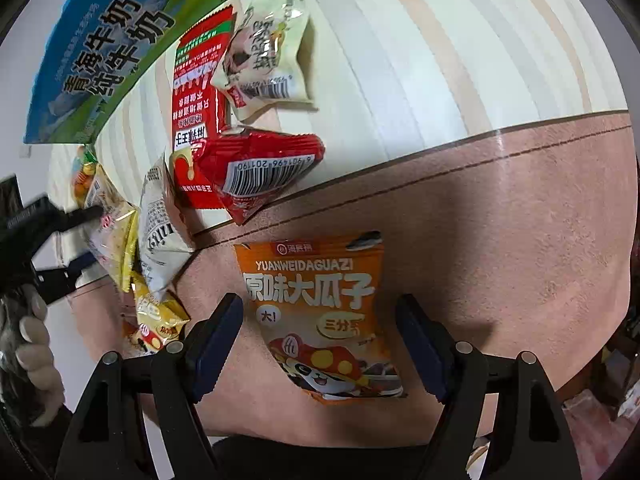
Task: Organize snacks
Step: 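Grasp the orange sunflower-seed bag with the right tool while the left tool holds the bread bag, then lower both bags into the cardboard box and open both tools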
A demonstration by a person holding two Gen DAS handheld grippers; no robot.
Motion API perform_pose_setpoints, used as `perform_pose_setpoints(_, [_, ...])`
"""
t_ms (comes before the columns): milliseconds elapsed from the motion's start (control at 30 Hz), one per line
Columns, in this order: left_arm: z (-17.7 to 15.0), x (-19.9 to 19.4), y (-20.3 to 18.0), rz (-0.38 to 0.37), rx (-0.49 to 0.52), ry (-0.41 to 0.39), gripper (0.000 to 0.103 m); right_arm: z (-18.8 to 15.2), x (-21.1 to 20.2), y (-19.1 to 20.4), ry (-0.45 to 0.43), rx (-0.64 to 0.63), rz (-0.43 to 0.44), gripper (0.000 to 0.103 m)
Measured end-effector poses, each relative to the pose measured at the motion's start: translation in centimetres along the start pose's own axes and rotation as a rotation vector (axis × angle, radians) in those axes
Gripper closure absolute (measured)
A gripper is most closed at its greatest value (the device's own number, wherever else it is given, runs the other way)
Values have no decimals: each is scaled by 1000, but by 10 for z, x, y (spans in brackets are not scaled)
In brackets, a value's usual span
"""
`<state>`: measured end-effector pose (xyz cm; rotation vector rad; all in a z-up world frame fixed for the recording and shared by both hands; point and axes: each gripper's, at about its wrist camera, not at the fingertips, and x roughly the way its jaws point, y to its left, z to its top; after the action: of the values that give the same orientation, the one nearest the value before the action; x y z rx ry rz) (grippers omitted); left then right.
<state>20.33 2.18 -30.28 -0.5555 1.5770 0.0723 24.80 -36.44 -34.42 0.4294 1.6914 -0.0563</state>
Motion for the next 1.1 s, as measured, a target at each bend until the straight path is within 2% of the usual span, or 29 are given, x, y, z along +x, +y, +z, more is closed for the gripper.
perform_pose_setpoints(100, [4, -3, -13, 40, 52, -37, 45, -4, 0, 4, 10, -13, 0, 22])
perform_pose_setpoints(233, [-6, 13, -26, 106, 130, -56, 49, -9, 7, 10, 17, -51, -46, 22])
perform_pose_setpoints(267, [-4, 20, -43, 123, 157, -68, 49, -12, 7, 10, 15, -61, -58, 23])
perform_pose_setpoints(300, [-8, 21, -52, 148, 202, -83, 50, -14, 8, 11, 6, -72, -72, 24])
perform_pose_setpoints(367, [-22, 22, -75, 207, 320, -96, 53, -19, 11, 15, -13, -108, -117, 38])
perform_pose_setpoints(467, [-45, 29, -96, 278, 485, -76, 54, -25, 12, 19, -28, -138, -130, 42])
perform_pose_setpoints(533, [-58, 32, -97, 303, 529, -68, 52, -28, 15, 27, -34, -152, -137, 43])
perform_pose_setpoints(600, [-61, 41, -93, 309, 533, -59, 51, -31, 16, 33, -41, -155, -140, 43])
perform_pose_setpoints(667, [-59, 50, -91, 296, 488, -41, 49, -31, 18, 34, -30, -140, -122, 36])
perform_pose_setpoints(700, [-64, 51, -73, 283, 463, -41, 48, -29, 27, 46, -23, -141, -115, 32])
perform_pose_setpoints(733, [-64, 52, -72, 276, 442, -45, 48, -29, 29, 50, -15, -149, -115, 28])
perform_pose_setpoints(800, [-66, 52, -66, 257, 397, -58, 48, -23, 39, 60, -10, -170, -150, 28])
perform_pose_setpoints(833, [-62, 51, -63, 248, 379, -64, 50, -24, 40, 63, -13, -180, -168, 29])
perform_pose_setpoints(933, [-63, 37, -51, 232, 369, -88, 60, -31, 42, 67, -39, -193, -222, 44])
perform_pose_setpoints(1100, [-85, 11, -46, 227, 426, -121, 65, -40, 18, 60, -55, -175, -176, 50])
